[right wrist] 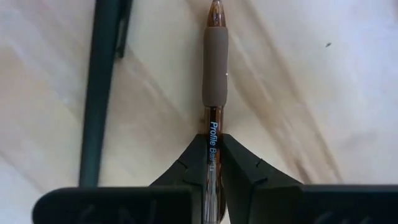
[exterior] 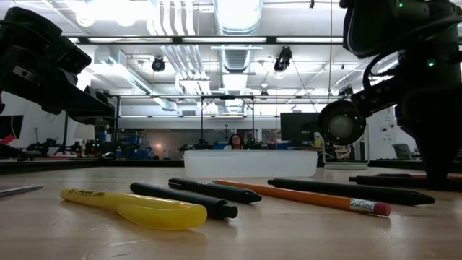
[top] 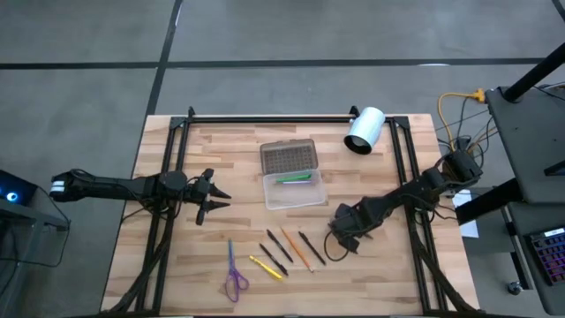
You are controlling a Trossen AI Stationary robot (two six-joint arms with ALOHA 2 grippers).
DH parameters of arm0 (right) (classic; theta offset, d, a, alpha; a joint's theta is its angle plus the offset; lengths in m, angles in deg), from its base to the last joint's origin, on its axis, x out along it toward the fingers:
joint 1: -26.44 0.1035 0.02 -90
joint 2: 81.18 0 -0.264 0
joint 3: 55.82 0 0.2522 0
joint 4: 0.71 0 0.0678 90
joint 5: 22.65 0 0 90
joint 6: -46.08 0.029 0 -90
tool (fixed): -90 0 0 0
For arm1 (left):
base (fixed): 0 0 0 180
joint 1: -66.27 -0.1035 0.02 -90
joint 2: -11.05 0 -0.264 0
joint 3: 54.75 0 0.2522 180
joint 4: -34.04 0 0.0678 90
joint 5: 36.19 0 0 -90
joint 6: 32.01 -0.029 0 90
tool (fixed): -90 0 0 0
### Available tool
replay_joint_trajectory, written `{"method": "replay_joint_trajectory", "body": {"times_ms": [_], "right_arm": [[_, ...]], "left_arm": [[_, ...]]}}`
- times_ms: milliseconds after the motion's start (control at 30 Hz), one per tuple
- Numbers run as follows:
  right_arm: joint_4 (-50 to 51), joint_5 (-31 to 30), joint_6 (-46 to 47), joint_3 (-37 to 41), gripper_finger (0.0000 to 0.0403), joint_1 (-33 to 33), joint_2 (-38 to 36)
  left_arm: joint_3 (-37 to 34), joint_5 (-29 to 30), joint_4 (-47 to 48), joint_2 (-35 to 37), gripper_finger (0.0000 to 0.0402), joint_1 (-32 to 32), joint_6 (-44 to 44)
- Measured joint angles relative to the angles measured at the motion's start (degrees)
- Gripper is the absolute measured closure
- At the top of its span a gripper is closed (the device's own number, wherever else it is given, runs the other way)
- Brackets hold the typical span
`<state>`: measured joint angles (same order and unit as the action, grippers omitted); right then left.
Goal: Pick & place school supplies into a supply box
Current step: Put the brown pen into the transparent supply box
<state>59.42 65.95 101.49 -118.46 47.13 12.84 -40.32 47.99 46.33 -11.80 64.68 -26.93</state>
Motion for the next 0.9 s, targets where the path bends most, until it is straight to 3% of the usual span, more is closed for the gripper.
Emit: {"method": "replay_joint_trajectory", "body": {"times_ms": [400,900], "right_arm": [[0.14,-3.72,-2.94,-0.09,0.0385,-2.92,-3.51],[0.23,-15.38,-7.06,-3.34,0.0385,-3.63,-7.19]], "left_arm": [[0.0,0.0,0.0,0.0,0.0302,-0.01,0.0],[0.0,0.0,0.0,0.0,0.0302,-0.01,0.01]]}}
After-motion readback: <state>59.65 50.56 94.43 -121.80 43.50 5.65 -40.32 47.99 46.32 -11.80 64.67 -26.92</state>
